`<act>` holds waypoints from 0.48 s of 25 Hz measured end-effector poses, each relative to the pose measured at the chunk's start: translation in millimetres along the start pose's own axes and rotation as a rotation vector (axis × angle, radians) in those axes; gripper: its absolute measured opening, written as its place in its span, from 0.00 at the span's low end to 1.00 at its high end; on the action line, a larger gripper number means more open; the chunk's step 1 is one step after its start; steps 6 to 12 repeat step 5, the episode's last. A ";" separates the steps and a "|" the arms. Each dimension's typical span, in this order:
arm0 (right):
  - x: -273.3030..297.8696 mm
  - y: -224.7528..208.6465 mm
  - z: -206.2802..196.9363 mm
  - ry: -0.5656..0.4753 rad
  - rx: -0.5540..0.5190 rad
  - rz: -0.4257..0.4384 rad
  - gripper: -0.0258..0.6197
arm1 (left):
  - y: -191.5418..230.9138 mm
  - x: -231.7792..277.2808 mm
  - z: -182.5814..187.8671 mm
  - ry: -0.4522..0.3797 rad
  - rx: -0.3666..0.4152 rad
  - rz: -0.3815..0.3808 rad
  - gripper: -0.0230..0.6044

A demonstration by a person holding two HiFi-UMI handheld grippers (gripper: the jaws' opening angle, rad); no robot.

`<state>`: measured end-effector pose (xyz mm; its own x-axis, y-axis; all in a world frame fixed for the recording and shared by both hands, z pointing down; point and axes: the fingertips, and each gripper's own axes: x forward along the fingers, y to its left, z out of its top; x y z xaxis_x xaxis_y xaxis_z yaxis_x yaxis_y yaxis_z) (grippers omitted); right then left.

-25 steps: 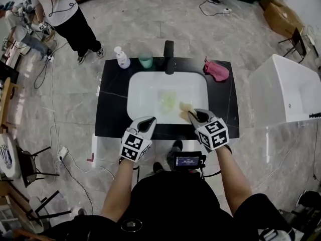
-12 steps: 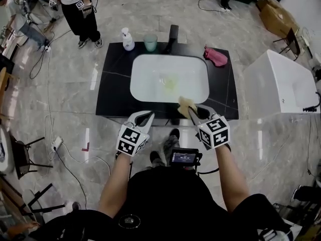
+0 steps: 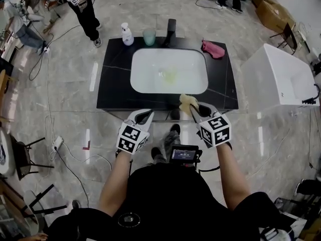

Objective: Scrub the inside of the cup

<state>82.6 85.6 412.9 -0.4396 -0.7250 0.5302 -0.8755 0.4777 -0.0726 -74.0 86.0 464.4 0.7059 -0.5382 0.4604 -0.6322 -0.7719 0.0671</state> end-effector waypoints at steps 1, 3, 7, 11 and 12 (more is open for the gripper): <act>-1.9 1.6 -0.6 0.000 0.001 -0.001 0.10 | -0.7 -1.3 -1.1 0.004 0.002 0.004 0.04; -5.9 3.8 -1.9 0.000 0.003 -0.005 0.10 | -2.7 -3.7 -1.8 0.010 0.006 0.008 0.04; -10.0 5.2 -3.3 0.002 0.004 -0.011 0.10 | -5.2 -5.5 -1.3 0.011 0.008 0.009 0.04; -10.0 5.2 -3.3 0.002 0.004 -0.011 0.10 | -5.2 -5.5 -1.3 0.011 0.008 0.009 0.04; -10.0 5.2 -3.3 0.002 0.004 -0.011 0.10 | -5.2 -5.5 -1.3 0.011 0.008 0.009 0.04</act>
